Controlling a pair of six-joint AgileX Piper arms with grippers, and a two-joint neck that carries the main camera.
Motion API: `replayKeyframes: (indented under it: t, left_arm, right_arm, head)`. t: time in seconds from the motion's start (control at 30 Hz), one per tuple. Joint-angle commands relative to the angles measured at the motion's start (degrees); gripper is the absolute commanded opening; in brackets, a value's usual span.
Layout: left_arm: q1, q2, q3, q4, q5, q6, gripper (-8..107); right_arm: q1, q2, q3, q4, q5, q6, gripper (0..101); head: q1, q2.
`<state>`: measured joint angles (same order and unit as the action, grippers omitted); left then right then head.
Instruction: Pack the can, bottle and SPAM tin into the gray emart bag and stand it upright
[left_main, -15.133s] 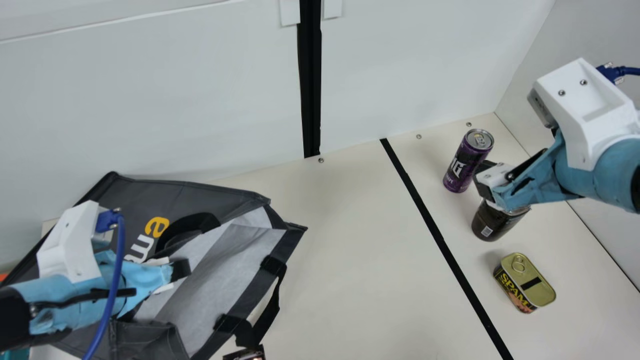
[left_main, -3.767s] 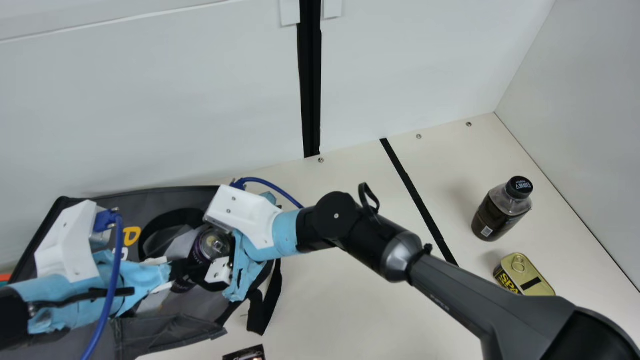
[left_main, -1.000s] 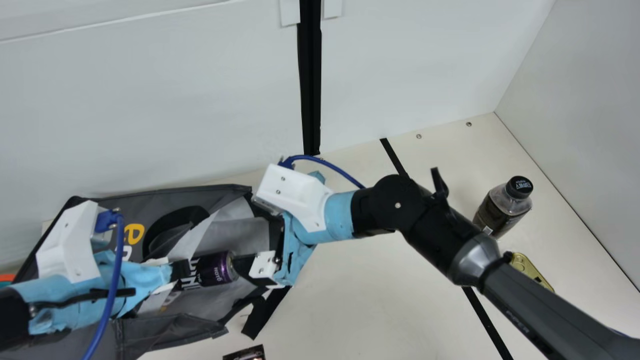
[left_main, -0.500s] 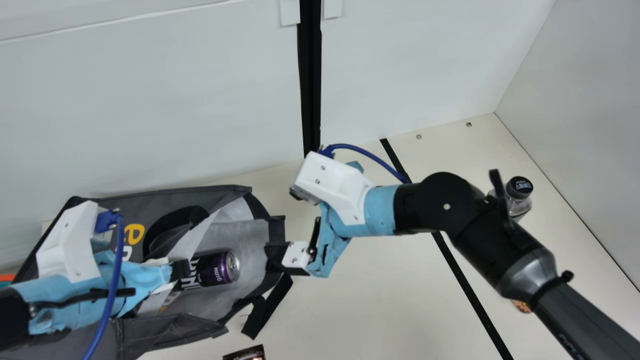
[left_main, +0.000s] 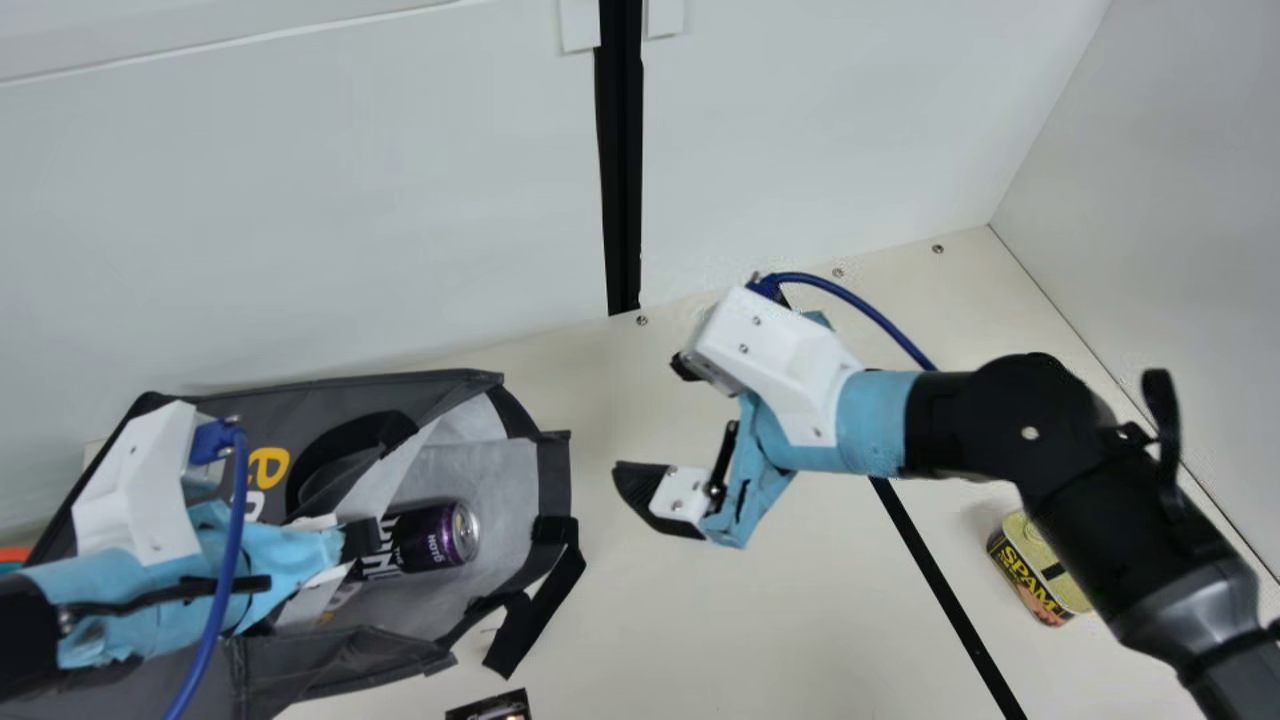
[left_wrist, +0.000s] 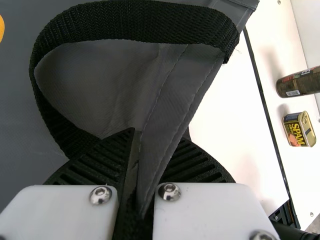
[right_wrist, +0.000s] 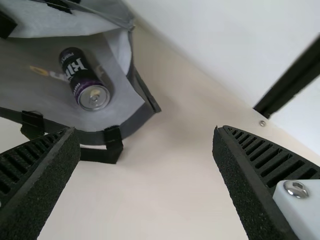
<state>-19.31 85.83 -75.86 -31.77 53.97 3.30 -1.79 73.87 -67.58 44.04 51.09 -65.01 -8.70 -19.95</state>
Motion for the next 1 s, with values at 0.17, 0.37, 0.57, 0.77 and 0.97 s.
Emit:
replayKeyframes:
  t: [0.17,0.37,0.57,0.77,0.97]
  left_arm:
    - [0.0,0.0,0.0,0.0,0.0,0.0,-8]
    - [0.0,0.0,0.0,0.0,0.0,0.0,-8]
    - [0.0,0.0,0.0,0.0,0.0,0.0,-8]
    - [0.0,0.0,0.0,0.0,0.0,0.0,-8]
    - [0.0,0.0,0.0,0.0,0.0,0.0,-8]
  right_arm:
    - [-5.7,-3.7,1.3,-0.5,2.6,-0.3,95]
    - [-10.4,-6.4,2.1,-1.3,4.5,-0.3,95]
    - [-14.6,-8.5,2.4,-3.7,5.6,0.2,95]
    - [-17.6,-10.1,2.0,-8.0,5.9,2.5,95]
    - [-19.8,-11.4,1.2,-12.9,6.0,6.2,95]
  head:
    - [-1.3,0.0]
    - [-1.3,0.0]
    - [-1.3,0.0]
    - [-1.3,0.0]
    - [-1.3,0.0]
